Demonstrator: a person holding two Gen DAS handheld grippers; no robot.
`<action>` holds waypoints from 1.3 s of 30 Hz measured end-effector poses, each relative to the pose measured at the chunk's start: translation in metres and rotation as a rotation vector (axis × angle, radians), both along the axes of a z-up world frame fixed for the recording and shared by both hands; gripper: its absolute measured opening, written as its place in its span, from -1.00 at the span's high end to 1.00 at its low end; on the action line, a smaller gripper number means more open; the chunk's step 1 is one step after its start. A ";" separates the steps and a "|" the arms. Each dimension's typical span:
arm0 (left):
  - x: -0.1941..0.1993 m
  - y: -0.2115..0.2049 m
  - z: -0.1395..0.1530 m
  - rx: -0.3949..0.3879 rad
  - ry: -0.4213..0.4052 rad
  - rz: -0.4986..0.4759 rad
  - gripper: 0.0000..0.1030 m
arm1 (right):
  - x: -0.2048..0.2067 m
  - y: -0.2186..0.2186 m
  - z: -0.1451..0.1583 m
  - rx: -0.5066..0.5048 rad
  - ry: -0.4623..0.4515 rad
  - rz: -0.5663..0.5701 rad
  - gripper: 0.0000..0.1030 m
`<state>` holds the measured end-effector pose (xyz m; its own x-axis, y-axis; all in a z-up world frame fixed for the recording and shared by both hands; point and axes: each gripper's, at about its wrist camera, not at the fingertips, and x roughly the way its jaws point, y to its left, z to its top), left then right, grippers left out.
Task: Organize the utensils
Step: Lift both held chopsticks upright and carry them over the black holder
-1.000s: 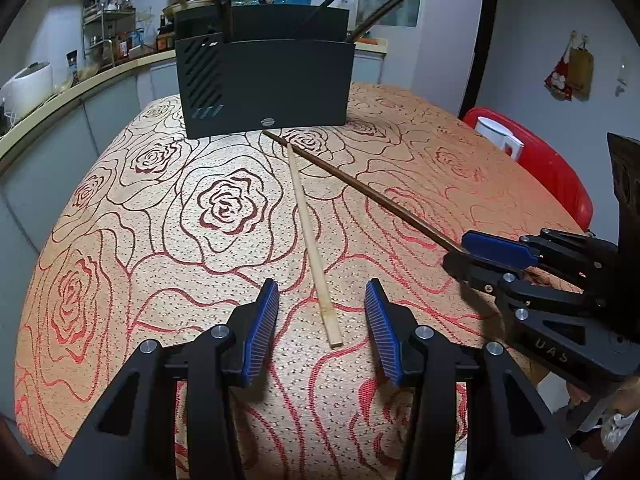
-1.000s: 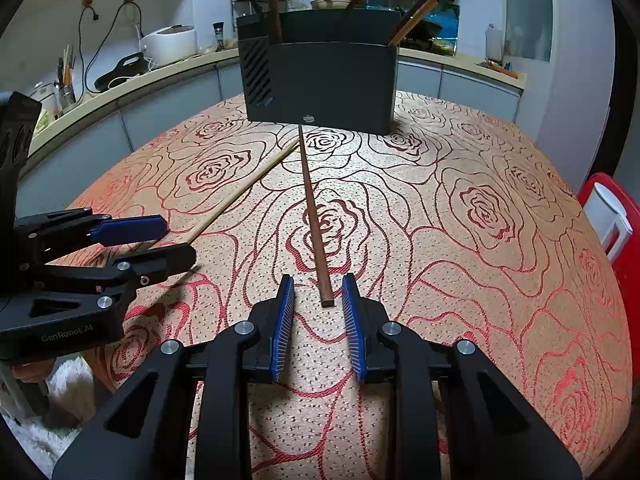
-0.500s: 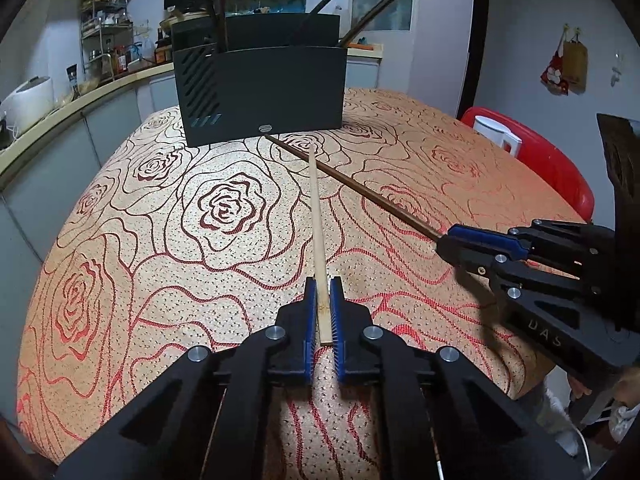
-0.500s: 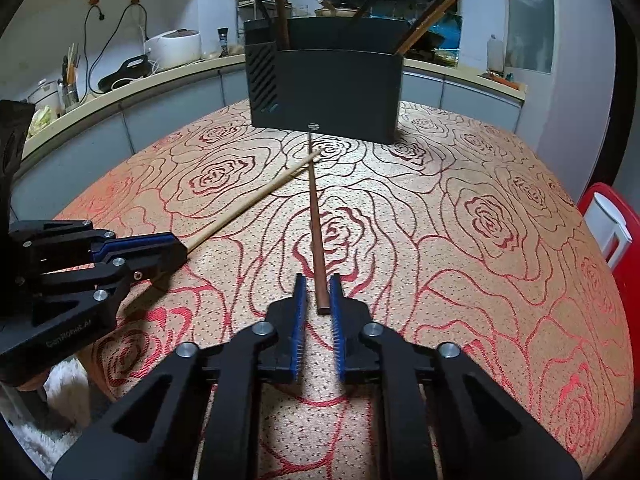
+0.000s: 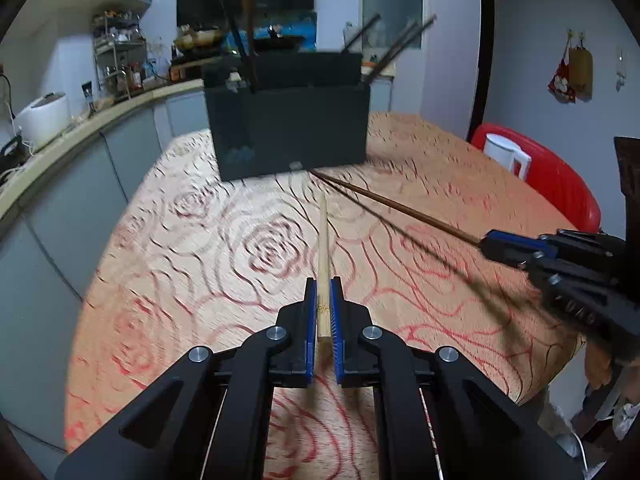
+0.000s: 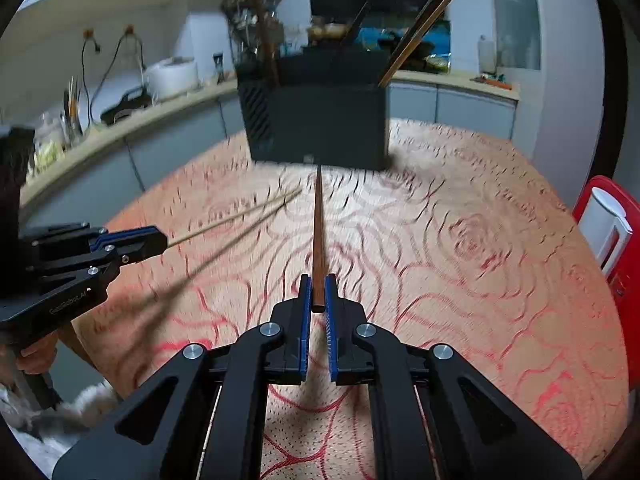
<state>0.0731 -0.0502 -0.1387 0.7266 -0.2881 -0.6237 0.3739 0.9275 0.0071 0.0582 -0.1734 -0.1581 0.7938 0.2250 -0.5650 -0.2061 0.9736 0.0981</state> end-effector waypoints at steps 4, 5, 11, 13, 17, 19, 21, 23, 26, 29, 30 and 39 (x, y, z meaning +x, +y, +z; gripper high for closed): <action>-0.002 0.010 0.021 -0.007 -0.043 0.011 0.88 | -0.006 -0.013 0.023 0.052 -0.053 -0.017 0.85; -0.003 0.011 0.025 -0.007 -0.054 0.011 0.88 | -0.006 -0.016 0.028 0.064 -0.063 -0.019 0.85; -0.005 0.013 0.060 -0.019 -0.133 0.001 0.88 | -0.012 -0.030 0.064 0.117 -0.146 -0.014 0.85; -0.003 0.015 0.072 -0.031 -0.151 -0.005 0.88 | -0.014 -0.033 0.074 0.134 -0.170 -0.009 0.85; 0.004 0.017 0.090 -0.051 -0.175 -0.006 0.88 | -0.013 -0.035 0.094 0.153 -0.214 0.002 0.85; 0.009 0.018 0.098 -0.059 -0.180 -0.008 0.88 | -0.011 -0.036 0.102 0.160 -0.229 0.008 0.86; 0.015 0.020 0.105 -0.068 -0.175 -0.009 0.88 | -0.007 -0.036 0.109 0.167 -0.240 0.016 0.85; 0.019 0.019 0.108 -0.072 -0.167 -0.009 0.88 | -0.004 -0.035 0.115 0.168 -0.251 0.022 0.86; 0.026 0.017 0.112 -0.067 -0.164 -0.005 0.88 | 0.003 -0.034 0.123 0.174 -0.256 0.028 0.85; 0.032 0.013 0.115 -0.061 -0.159 0.002 0.88 | 0.012 -0.034 0.132 0.178 -0.251 0.032 0.85; 0.033 0.012 0.115 -0.060 -0.158 0.003 0.88 | 0.014 -0.034 0.134 0.180 -0.247 0.033 0.85; 0.044 0.008 0.118 -0.043 -0.157 0.023 0.88 | 0.041 -0.032 0.153 0.161 -0.201 0.021 0.85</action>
